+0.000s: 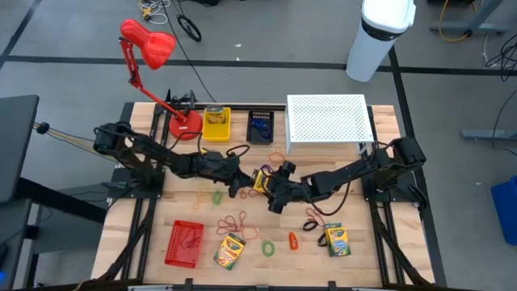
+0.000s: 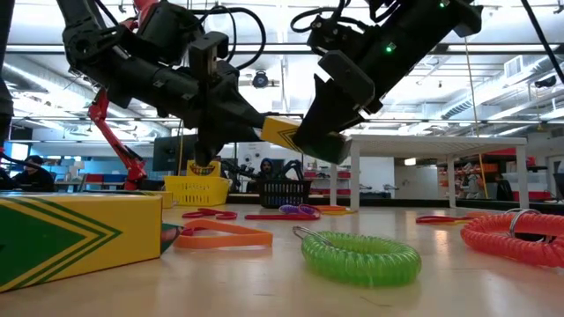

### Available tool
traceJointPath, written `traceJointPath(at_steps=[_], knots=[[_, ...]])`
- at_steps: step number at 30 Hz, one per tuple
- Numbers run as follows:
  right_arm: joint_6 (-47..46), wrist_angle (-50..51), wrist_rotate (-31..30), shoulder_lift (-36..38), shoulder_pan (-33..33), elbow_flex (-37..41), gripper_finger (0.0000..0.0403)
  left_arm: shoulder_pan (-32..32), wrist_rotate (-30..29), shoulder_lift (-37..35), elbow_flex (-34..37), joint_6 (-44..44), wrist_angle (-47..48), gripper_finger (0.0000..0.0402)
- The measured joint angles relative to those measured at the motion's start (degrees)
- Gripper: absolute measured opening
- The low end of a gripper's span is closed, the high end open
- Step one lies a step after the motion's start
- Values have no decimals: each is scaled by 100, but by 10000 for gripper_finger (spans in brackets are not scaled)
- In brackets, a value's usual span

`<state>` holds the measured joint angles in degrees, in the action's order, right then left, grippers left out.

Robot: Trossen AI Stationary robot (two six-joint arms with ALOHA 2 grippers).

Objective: Pick & Place Office Desk Supplies
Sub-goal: Put the top right yellow crayon box into the yellow bin

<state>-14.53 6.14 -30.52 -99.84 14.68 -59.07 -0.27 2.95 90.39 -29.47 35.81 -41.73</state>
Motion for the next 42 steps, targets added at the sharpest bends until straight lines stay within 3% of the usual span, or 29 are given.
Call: traceJointPath(at_steps=[10,17,24,34,38,42], knots=[[-4,-47,-82,1,0,0,351,46,14,0,0,-194,17,9],[-45,-61,-78,0,-2,0,355,146,28,0,0,-392,25,5],[-145,-334,-290,9,-2,-11,393,225,-48,-2,0,-653,195,4],[-170,-324,221,16,-2,-11,389,321,-74,-196,2,-893,457,4],[-331,-186,509,93,0,-11,360,419,-178,-643,3,-1141,1047,4],[-323,38,365,294,42,-11,287,523,-137,-1235,2,-1376,1826,4]])
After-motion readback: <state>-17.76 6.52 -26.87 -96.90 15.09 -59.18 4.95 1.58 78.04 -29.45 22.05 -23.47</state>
